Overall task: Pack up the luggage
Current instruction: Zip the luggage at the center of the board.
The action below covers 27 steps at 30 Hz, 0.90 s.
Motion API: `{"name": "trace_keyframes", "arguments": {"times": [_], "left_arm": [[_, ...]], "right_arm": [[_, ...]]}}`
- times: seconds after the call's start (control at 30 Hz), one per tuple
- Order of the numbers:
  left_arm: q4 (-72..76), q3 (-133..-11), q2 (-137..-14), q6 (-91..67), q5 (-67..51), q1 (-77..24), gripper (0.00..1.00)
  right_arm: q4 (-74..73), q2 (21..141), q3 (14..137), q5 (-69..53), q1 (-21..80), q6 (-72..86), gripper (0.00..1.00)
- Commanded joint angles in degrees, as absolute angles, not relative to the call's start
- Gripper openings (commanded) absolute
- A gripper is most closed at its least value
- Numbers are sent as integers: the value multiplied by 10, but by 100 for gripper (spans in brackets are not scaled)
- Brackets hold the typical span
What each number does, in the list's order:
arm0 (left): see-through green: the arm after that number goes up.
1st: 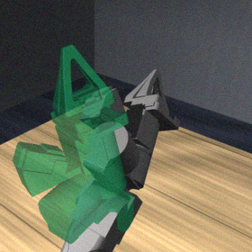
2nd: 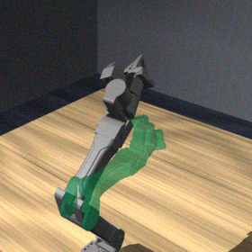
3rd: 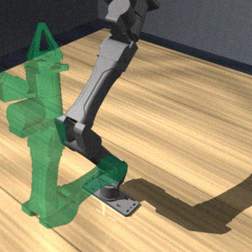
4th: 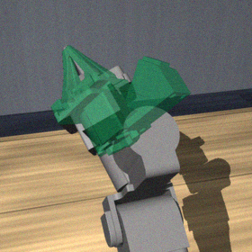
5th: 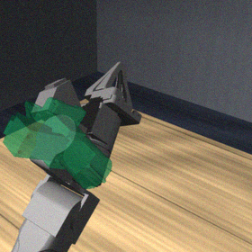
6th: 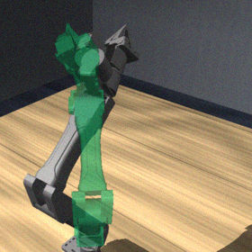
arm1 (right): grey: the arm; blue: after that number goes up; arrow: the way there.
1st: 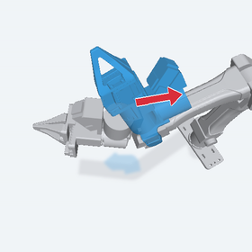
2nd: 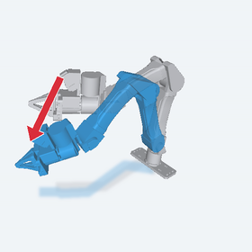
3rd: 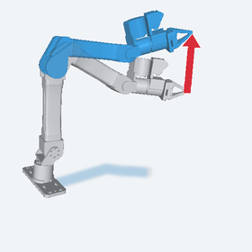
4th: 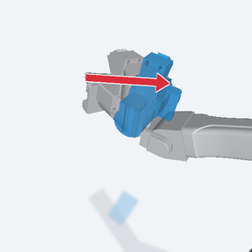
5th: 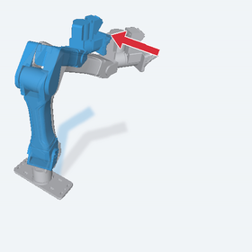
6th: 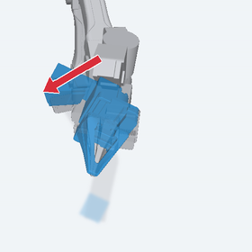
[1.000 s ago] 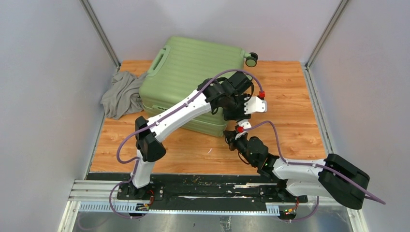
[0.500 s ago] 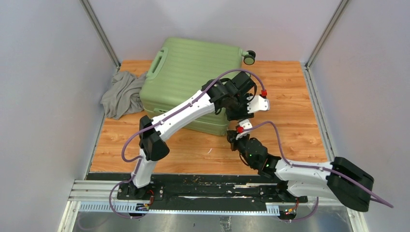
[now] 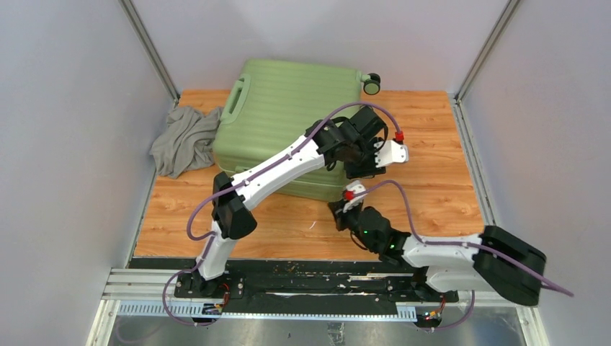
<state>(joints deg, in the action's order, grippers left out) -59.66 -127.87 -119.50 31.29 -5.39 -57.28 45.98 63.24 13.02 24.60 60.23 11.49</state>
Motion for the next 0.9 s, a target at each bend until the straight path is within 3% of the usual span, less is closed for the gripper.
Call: {"name": "trace_keyframes", "arguments": {"times": [0.0,0.33,0.37,0.47,0.7,0.87], "left_arm": [[-386,-1357,-1202,300,-60,-577,0],[-385,-1367,-1206,303,-53,-582,0],[-385,-1365,-1204,303,-52,-581,0],[-385,-1355,-1194,311,-51,-582,0],[-386,-1341,-1180,317,-51,-581,0],[-386,-1346,-1183,310,-56,-581,0]], "right_arm": [[489,725,215,69,642,142,0],[423,629,163,160,631,176,0],[406,599,149,168,622,181,3],[338,508,97,187,575,212,30],[232,297,31,141,444,212,69],[268,319,30,57,358,213,77]]}}
